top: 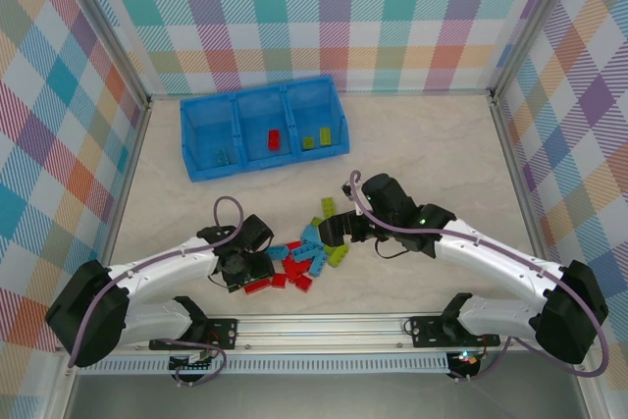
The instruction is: Sort the legos into containers by color
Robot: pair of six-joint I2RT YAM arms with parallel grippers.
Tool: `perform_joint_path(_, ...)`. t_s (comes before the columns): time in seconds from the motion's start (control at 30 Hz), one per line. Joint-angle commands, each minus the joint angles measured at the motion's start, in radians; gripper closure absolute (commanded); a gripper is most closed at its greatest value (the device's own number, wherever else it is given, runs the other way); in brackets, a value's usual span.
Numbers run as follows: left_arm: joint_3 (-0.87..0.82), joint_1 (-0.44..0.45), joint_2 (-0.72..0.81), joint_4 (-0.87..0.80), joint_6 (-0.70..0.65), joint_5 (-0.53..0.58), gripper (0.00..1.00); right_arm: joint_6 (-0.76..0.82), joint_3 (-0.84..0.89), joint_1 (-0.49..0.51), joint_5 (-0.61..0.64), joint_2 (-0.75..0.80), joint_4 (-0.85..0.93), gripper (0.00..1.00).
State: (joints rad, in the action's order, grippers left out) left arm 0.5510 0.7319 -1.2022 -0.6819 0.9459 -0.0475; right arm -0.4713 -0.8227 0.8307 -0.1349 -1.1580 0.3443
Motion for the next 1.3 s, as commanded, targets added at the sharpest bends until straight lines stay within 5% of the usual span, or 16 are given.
perform_joint_path(0.0, -0.019, 0.0, -0.026, 0.012, -0.035, 0.083, 0.44, -0.012, 0.007, -0.005, 0.01, 0.024, 0.001, 0.0)
perform_joint_path(0.33, 0.25, -0.065, 0.164, -0.016, -0.182, 0.225, 0.51, -0.021, -0.003, -0.004, 0.026, 0.078, -0.018, 0.0)
perform_joint_path(0.57, 0.605, -0.28, -0.206, 0.153, -0.311, 0.29, 0.55, -0.025, 0.006, -0.006, 0.051, 0.129, -0.026, 0.0)
perform_joint_path(0.8, 0.955, -0.374, -0.592, 0.232, -0.361, 0.406, 0.54, -0.051, 0.021, -0.007, 0.103, 0.211, 0.005, 0.0)
perform_joint_path(0.9, 1.075, -0.409, -0.706, 0.205, -0.354, 0.379, 0.47, -0.053, 0.009, -0.006, 0.137, 0.218, 0.039, 0.0)
perform_joint_path(1.0, 1.147, -0.426, -0.752, 0.182, -0.358, 0.328, 0.22, -0.046, -0.013, -0.006, 0.143, 0.195, 0.071, 0.0)
perform_joint_path(1.27, 1.038, -0.427, -0.526, 0.198, -0.387, 0.214, 0.19, 0.046, -0.096, 0.032, 0.112, 0.027, 0.09, 0.0)
